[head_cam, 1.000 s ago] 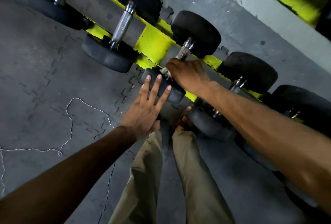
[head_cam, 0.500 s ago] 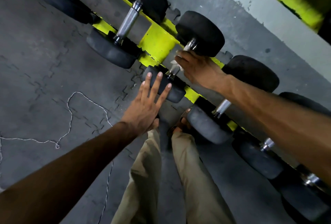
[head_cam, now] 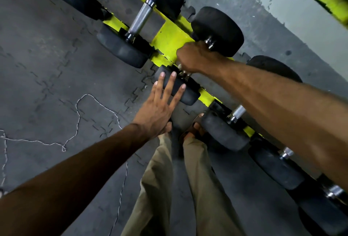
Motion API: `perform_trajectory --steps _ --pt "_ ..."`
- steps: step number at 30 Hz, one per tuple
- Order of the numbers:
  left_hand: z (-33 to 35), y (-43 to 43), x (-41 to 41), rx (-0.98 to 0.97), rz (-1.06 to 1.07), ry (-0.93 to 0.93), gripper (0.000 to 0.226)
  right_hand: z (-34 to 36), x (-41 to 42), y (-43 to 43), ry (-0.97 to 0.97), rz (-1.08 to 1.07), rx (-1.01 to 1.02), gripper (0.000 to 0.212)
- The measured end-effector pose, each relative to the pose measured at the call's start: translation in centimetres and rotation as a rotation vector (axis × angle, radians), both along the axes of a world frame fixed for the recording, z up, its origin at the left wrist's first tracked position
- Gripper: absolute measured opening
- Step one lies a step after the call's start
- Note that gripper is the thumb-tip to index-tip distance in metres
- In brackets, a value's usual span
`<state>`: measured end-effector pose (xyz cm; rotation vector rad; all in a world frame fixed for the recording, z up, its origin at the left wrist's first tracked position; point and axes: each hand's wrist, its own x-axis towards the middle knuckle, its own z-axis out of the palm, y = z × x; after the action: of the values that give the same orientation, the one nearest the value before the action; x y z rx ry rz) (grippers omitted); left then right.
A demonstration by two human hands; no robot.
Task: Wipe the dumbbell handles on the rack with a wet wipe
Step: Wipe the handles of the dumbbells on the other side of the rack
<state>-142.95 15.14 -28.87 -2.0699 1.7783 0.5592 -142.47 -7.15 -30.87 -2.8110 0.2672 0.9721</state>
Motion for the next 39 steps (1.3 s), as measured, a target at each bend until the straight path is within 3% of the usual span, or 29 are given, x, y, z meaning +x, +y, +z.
perform_trajectory --steps 3,6,10,13,18,22,24,26,30,32,35,38,39 --pt "-0.3 0.0 0.0 -0.004 0.014 -0.008 0.139 0.4 2.2 0.8 0.210 -0.094 0.081 0.012" --pt "-0.5 0.1 -0.2 -0.005 0.028 0.020 0.138 -0.7 1.8 1.5 0.317 -0.127 0.225 0.019" --pt "-0.1 0.1 0.0 -0.010 0.007 0.028 0.129 -0.2 -1.1 0.3 0.006 -0.192 0.269 0.012" --pt "0.1 0.1 0.4 -0.019 0.013 0.046 0.128 0.2 -3.6 2.2 -0.226 -0.284 0.180 0.007" --pt "0.2 0.2 0.3 -0.001 -0.001 0.069 0.131 -2.5 -6.9 5.0 -0.346 -0.898 0.198 0.014" --pt "0.3 0.3 0.7 -0.009 -0.006 0.093 0.134 -4.1 -7.8 5.8 -0.335 -1.237 0.215 0.010" --pt "0.4 0.5 0.7 -0.019 -0.015 0.096 0.134 -5.2 -7.7 5.2 -0.293 -1.482 0.399 0.005" --pt "0.3 0.5 0.7 -0.022 -0.022 0.089 0.133 -5.1 -6.6 3.9 -0.353 -1.809 0.789 0.012" --pt "-0.3 0.6 0.7 -0.032 -0.036 0.094 0.129 -4.9 -5.3 1.5 -0.621 -2.226 1.502 0.012" --pt "-0.3 0.6 0.8 -0.020 -0.042 0.085 0.135 -5.2 -4.9 0.7 -0.793 -2.331 1.666 0.022" --pt "-0.2 0.5 0.7 0.005 -0.043 0.091 0.138 -6.0 -3.9 0.3 -0.960 -2.461 1.648 0.026" --pt "0.0 0.4 0.7 -0.004 -0.037 0.098 0.132 -6.0 -3.1 0.9 -1.074 -2.518 1.359 0.006" --pt "-0.1 0.3 0.9 -0.002 -0.034 0.092 0.131 -6.1 -3.0 1.2 -1.104 -2.520 1.257 0.012"
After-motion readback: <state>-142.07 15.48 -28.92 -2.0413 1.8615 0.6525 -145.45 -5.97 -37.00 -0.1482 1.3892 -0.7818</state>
